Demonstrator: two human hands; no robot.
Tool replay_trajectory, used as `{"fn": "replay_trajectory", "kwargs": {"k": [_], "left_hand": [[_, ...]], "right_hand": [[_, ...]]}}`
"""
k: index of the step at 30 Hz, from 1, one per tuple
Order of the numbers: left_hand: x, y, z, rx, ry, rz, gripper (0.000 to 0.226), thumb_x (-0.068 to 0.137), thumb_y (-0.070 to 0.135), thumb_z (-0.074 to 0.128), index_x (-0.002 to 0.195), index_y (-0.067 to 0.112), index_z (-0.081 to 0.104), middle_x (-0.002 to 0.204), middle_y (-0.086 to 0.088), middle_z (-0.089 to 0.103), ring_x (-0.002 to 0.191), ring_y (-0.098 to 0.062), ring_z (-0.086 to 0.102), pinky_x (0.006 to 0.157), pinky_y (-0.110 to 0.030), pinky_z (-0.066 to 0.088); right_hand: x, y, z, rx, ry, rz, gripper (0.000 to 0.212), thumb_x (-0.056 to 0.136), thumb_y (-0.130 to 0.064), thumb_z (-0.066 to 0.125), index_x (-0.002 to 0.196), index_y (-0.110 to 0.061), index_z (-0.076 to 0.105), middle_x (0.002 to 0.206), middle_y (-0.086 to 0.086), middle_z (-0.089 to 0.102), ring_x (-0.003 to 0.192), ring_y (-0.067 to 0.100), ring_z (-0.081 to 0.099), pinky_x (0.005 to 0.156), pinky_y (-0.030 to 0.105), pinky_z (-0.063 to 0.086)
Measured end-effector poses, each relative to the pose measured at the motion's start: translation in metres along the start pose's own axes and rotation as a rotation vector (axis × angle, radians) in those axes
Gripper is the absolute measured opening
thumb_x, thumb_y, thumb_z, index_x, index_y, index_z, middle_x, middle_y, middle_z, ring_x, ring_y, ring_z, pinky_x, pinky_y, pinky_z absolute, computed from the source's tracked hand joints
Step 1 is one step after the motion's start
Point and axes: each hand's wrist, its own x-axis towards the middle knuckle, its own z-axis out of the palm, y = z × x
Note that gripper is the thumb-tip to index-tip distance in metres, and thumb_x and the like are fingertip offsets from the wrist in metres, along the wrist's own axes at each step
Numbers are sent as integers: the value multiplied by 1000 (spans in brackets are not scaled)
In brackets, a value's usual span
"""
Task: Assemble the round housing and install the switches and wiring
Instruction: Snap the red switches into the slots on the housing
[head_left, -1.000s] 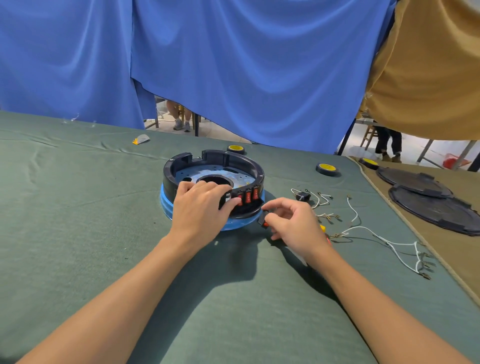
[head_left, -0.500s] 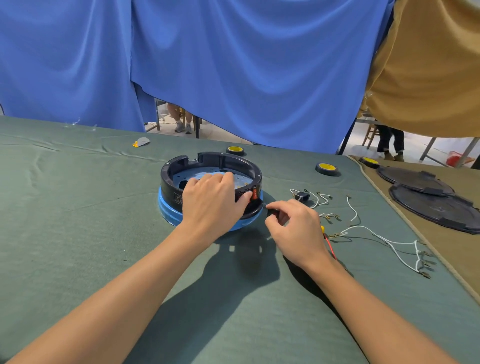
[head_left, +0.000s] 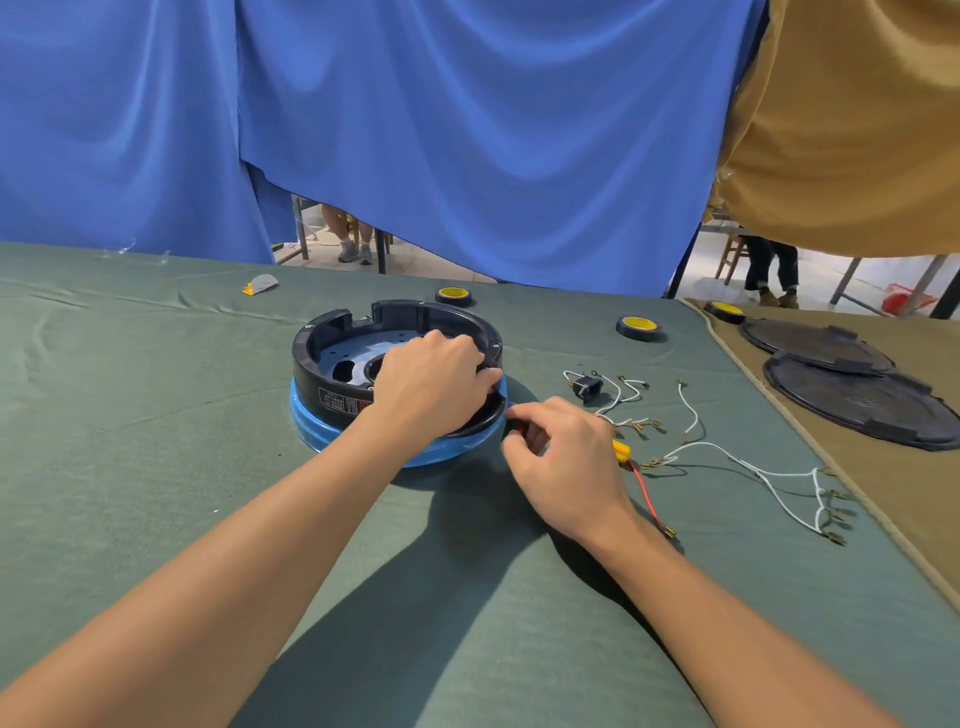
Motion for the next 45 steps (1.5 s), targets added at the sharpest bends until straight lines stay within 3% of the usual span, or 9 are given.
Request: {"fn": "replay_trajectory", "kwargs": {"k": [3, 5, 8, 11, 14, 20, 23, 30, 45], "left_hand": [[-4, -13, -9, -38, -9, 162, 49, 99, 55, 35, 116, 21, 66, 124, -1, 64, 115, -25, 59, 85, -40, 49], [-15, -32, -21, -105, -23, 245, 59, 94, 63, 36, 127, 22, 62, 132, 0, 62, 121, -25, 57, 99, -43, 45], [-37, -60, -27, -204, 44, 195, 60, 84, 69, 43, 115, 25, 70, 96, -4, 74, 93, -29, 65, 83, -40, 50], [-49, -72, -21, -271, 37, 81, 41, 84, 60, 63, 110, 29, 73, 88, 2, 75, 86, -25, 65, 75, -33, 50], [-54, -71, -14, -320, 42, 37, 29, 85, 54, 66, 98, 30, 75, 72, 2, 71, 74, -24, 62, 67, -37, 51], [-54, -52, -6, -206, 220, 124, 41, 84, 59, 52, 87, 24, 75, 67, 4, 69, 70, -27, 63, 55, -29, 35], [-59, -49, -1, -171, 317, 160, 36, 85, 49, 58, 93, 19, 75, 79, 3, 74, 77, -25, 68, 67, -30, 40], [-64, -45, 5, -169, 357, 167, 33, 85, 39, 66, 104, 14, 74, 91, 0, 74, 88, -24, 66, 84, -38, 37], [-65, -31, -1, -267, 333, 94, 30, 82, 24, 58, 101, 10, 75, 86, -1, 75, 85, -24, 66, 78, -34, 33]], "right_hand": [[0, 0, 0, 44, 26, -8, 24, 78, -18, 64, 99, -16, 76, 77, -8, 61, 67, 6, 51, 63, 10, 35], [1, 0, 1, 102, 68, 16, 24, 77, -17, 63, 98, -15, 75, 74, -8, 61, 65, 7, 52, 63, 11, 38], [5, 1, 1, 198, 140, 98, 21, 79, -14, 66, 99, -15, 71, 72, -12, 61, 72, 8, 55, 70, 20, 46], [6, 0, 2, 275, 134, 144, 17, 83, -11, 66, 99, -14, 69, 75, -14, 61, 73, 9, 60, 70, 40, 57], [2, -3, 1, 294, 111, 123, 16, 85, -11, 66, 100, -13, 70, 80, -8, 65, 77, 9, 61, 68, 43, 58], [-2, -5, -1, 316, 87, 101, 21, 87, -7, 65, 107, -13, 71, 88, -2, 67, 80, 7, 62, 62, 36, 60], [-3, -7, 0, 310, 67, 41, 24, 88, -5, 65, 109, -14, 71, 89, -2, 65, 80, 5, 62, 60, 35, 59], [-5, -13, 9, 287, 73, -59, 23, 86, -3, 66, 109, -9, 67, 90, -3, 65, 82, 14, 64, 69, 43, 58], [3, -19, 19, 256, 91, -114, 19, 87, -4, 66, 105, -5, 69, 85, -3, 60, 76, 18, 63, 67, 43, 57]]}}
